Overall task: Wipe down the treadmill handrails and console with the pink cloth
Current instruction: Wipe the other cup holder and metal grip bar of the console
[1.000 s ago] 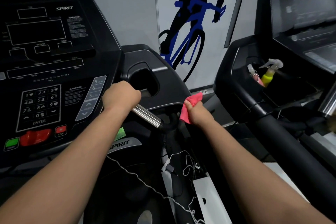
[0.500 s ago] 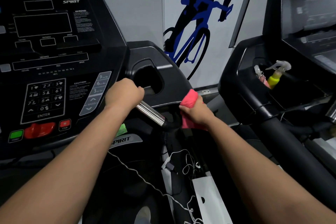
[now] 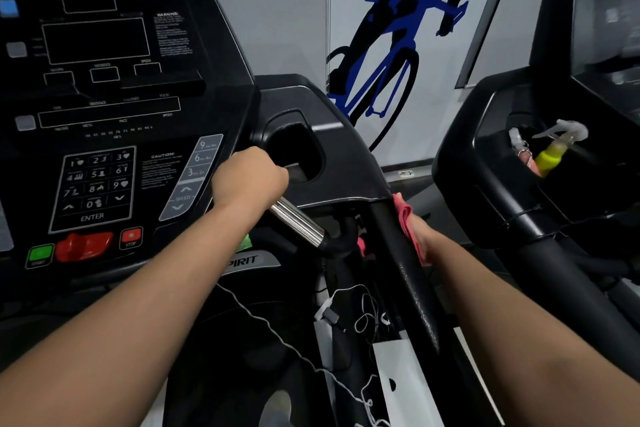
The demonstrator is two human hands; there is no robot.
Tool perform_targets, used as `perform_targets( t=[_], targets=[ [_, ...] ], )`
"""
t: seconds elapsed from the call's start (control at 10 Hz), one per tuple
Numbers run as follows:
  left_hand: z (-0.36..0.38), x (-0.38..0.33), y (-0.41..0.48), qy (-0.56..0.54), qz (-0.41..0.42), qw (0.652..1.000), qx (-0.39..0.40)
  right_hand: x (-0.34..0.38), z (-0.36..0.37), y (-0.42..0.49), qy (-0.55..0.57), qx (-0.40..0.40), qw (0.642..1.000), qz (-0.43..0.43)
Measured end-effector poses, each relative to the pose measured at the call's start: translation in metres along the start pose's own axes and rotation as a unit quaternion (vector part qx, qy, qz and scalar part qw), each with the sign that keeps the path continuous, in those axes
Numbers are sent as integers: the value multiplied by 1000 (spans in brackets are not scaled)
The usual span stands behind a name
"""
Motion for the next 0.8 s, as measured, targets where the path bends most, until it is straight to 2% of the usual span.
perform_targets(
  t=[0.1, 0.2, 0.3, 0.4, 0.6, 0.7, 0.8],
  targets=[
    [1, 0, 0, -3, -2, 1000, -4, 11, 3, 2, -60, -35, 998, 10],
    [0, 0, 0, 2, -1, 1000, -16, 12, 2, 14, -73, -79, 992, -68],
    [1, 0, -1, 5, -6, 1000, -26, 19, 6, 27, -458, -256, 829, -194],
    [1, -1, -2, 9, -13, 999, -28, 29, 40, -23, -348, -223, 898, -149],
    [2, 0, -2, 7, -19, 1000, -22, 20, 70, -36, -605, -259, 744, -113],
    [1, 2, -4, -4, -13, 1000, -20, 20, 77, -33, -652, -275, 696, -122],
    [0, 3, -6, -12, -1, 1000, -16, 17, 78, -37, -671, -270, 678, -132]
  ],
)
Point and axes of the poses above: each hand's wrist, its own y-axis towards the middle knuckle, its own z-axis out of the palm, x = y × z, the point moved 2 cm from there along y, towards the middle knuckle, and after that the axes turned 6 degrees about -z, right-handed, at the moved point
